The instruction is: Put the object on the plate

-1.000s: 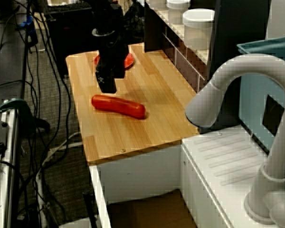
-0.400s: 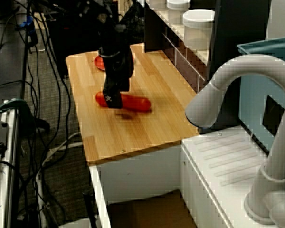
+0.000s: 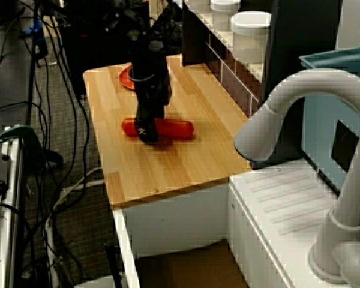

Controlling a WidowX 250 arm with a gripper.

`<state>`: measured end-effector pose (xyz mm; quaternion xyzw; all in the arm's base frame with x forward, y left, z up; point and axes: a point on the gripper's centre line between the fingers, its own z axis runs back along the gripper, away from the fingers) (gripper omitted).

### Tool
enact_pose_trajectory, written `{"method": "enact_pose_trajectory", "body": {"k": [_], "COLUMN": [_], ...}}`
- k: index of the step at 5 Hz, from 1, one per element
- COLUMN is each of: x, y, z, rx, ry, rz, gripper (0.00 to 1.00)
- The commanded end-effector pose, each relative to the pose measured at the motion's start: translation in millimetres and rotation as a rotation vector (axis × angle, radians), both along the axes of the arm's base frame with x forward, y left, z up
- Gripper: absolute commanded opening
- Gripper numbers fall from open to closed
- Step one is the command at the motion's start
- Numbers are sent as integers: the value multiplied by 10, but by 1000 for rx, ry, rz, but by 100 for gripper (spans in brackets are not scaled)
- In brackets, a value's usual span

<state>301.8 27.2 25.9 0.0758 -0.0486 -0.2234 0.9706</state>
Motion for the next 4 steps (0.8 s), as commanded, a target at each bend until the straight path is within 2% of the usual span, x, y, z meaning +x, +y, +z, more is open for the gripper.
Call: {"method": "enact_pose_trajectory", "body": {"k": [1, 2, 3, 4], "x": [10, -9, -84, -170], "y": [137, 247, 458, 803], "z": [51, 237, 566, 810], "rx": [-27, -49, -88, -103], "ry": [1, -1, -18, -51], "rz": [35, 40, 61, 116], "gripper": [0, 0, 0, 0]}}
